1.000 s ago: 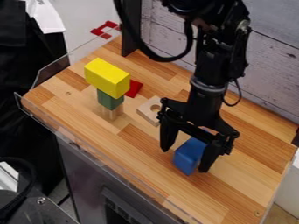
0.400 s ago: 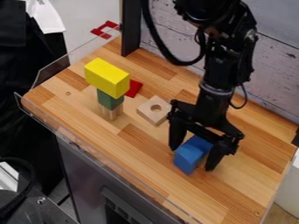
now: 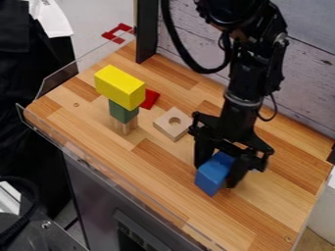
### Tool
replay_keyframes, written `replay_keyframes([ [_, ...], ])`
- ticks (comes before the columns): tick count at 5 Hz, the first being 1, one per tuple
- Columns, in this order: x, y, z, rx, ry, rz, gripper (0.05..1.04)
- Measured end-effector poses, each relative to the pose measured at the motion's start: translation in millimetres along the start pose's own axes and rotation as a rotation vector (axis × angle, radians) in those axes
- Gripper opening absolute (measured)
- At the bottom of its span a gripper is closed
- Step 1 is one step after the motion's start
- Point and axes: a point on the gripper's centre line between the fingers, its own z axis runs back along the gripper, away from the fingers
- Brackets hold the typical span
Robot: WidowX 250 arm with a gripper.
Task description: Put the blue object and put in the top
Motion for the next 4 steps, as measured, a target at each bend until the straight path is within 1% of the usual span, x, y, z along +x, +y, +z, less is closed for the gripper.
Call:
replay_keyframes([
  [1, -8.7, 2.2, 13.7, -0.009, -0.028, 0.034, 0.586],
  [2, -17.6, 2.1, 45.9, -0.026, -0.087, 0.068, 0.586],
  [3, -25.5, 10.7, 87.3, -0.036, -0.151, 0.168, 0.586],
  [4, -24.6, 27.1, 134.5, -0.07, -0.242, 0.369, 0.586],
])
